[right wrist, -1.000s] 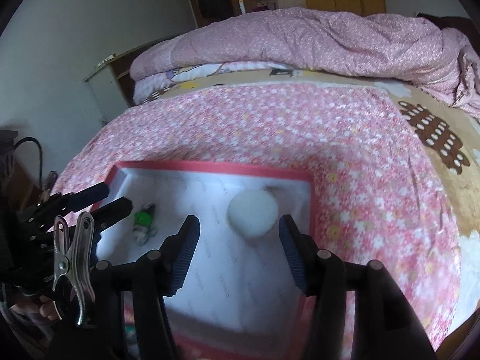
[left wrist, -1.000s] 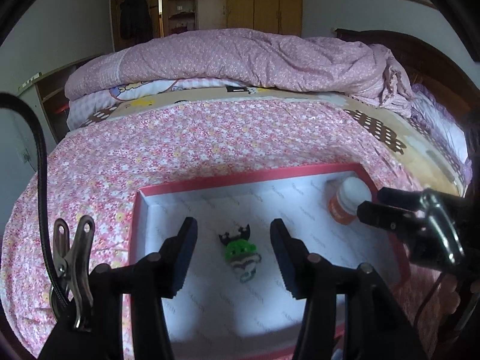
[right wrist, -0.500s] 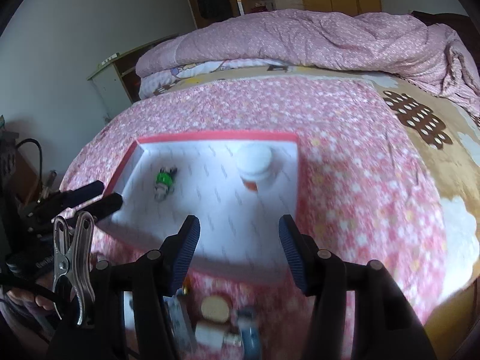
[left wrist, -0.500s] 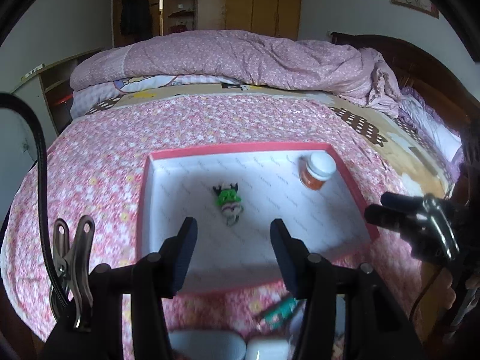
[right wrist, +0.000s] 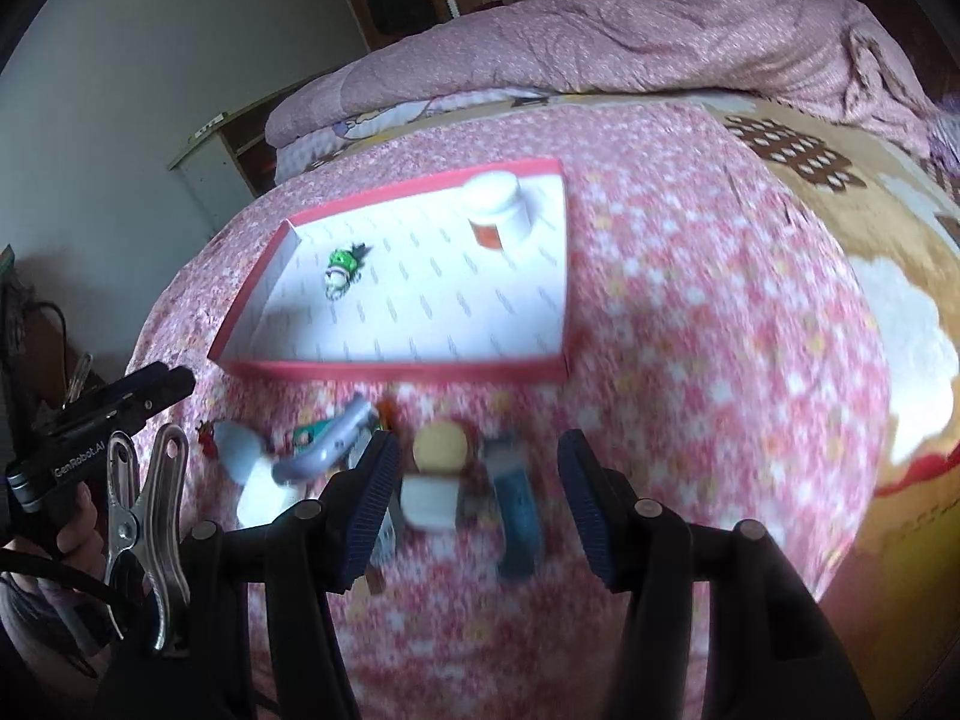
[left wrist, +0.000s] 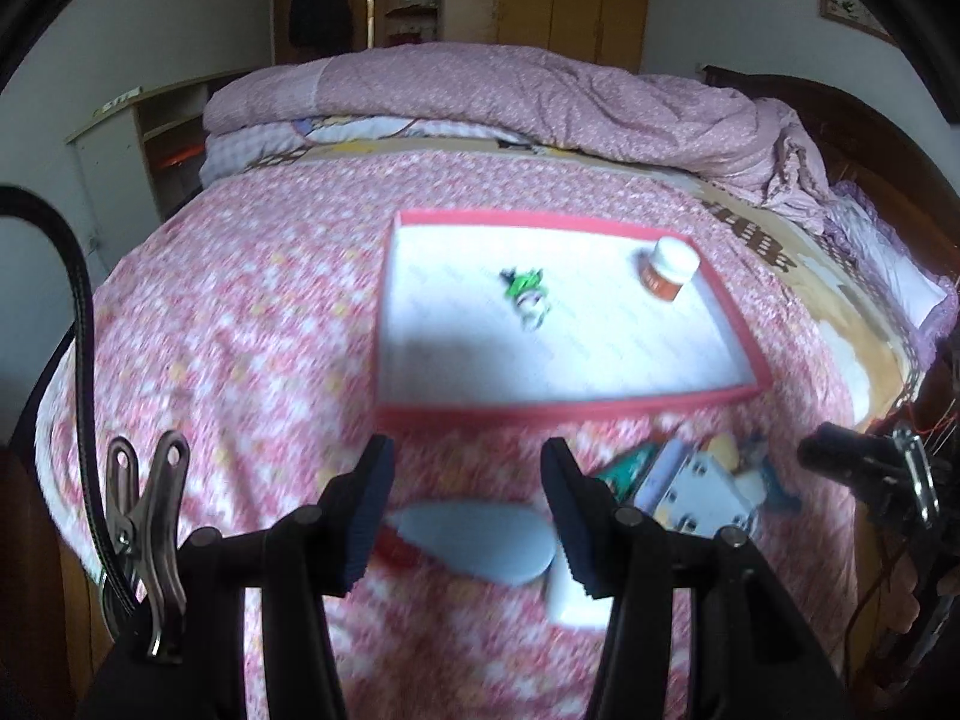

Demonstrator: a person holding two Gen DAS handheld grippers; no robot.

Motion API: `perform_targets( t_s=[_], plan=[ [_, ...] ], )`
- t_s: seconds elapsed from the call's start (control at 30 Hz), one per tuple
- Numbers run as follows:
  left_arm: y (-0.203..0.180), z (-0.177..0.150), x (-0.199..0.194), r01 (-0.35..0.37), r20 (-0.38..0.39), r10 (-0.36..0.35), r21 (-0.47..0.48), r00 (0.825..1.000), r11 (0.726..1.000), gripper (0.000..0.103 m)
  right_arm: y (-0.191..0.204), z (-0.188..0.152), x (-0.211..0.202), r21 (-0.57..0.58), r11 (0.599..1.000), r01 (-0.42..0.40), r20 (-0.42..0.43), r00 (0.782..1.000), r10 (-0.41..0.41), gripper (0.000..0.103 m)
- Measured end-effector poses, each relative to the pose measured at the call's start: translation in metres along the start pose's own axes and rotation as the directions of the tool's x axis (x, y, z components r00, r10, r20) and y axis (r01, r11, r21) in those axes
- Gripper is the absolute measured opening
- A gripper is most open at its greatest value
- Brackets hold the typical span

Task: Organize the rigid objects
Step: 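Move the left gripper to the red toy while the right gripper moves to the blue curved piece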

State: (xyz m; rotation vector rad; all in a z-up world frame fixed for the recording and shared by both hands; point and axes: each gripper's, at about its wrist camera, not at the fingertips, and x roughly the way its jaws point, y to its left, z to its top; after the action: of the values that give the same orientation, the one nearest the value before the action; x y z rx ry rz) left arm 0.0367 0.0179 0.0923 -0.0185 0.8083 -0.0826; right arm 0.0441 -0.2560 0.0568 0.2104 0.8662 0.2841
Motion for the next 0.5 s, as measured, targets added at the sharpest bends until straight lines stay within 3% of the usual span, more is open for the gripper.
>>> perform_targets(
  t_s=[0.33,0.5],
  plan=[
    [0.026,-0.034,0.011,-0.071,-0.044,0.071,-0.015,0.997,0.997,0.053,-0.005,-0.034,0.005,0.019,1.000,-0.003,-0.047,0.999,0.004,0.056],
    [0.030,-0.038,0.026,-0.048,-0.073,0.046,-0.032,0.996,0.998,0.053,-0.007,-0.037,0.011,0.020,0.999,0.024,-0.058,0.998,-0.023,0.056]
  ],
)
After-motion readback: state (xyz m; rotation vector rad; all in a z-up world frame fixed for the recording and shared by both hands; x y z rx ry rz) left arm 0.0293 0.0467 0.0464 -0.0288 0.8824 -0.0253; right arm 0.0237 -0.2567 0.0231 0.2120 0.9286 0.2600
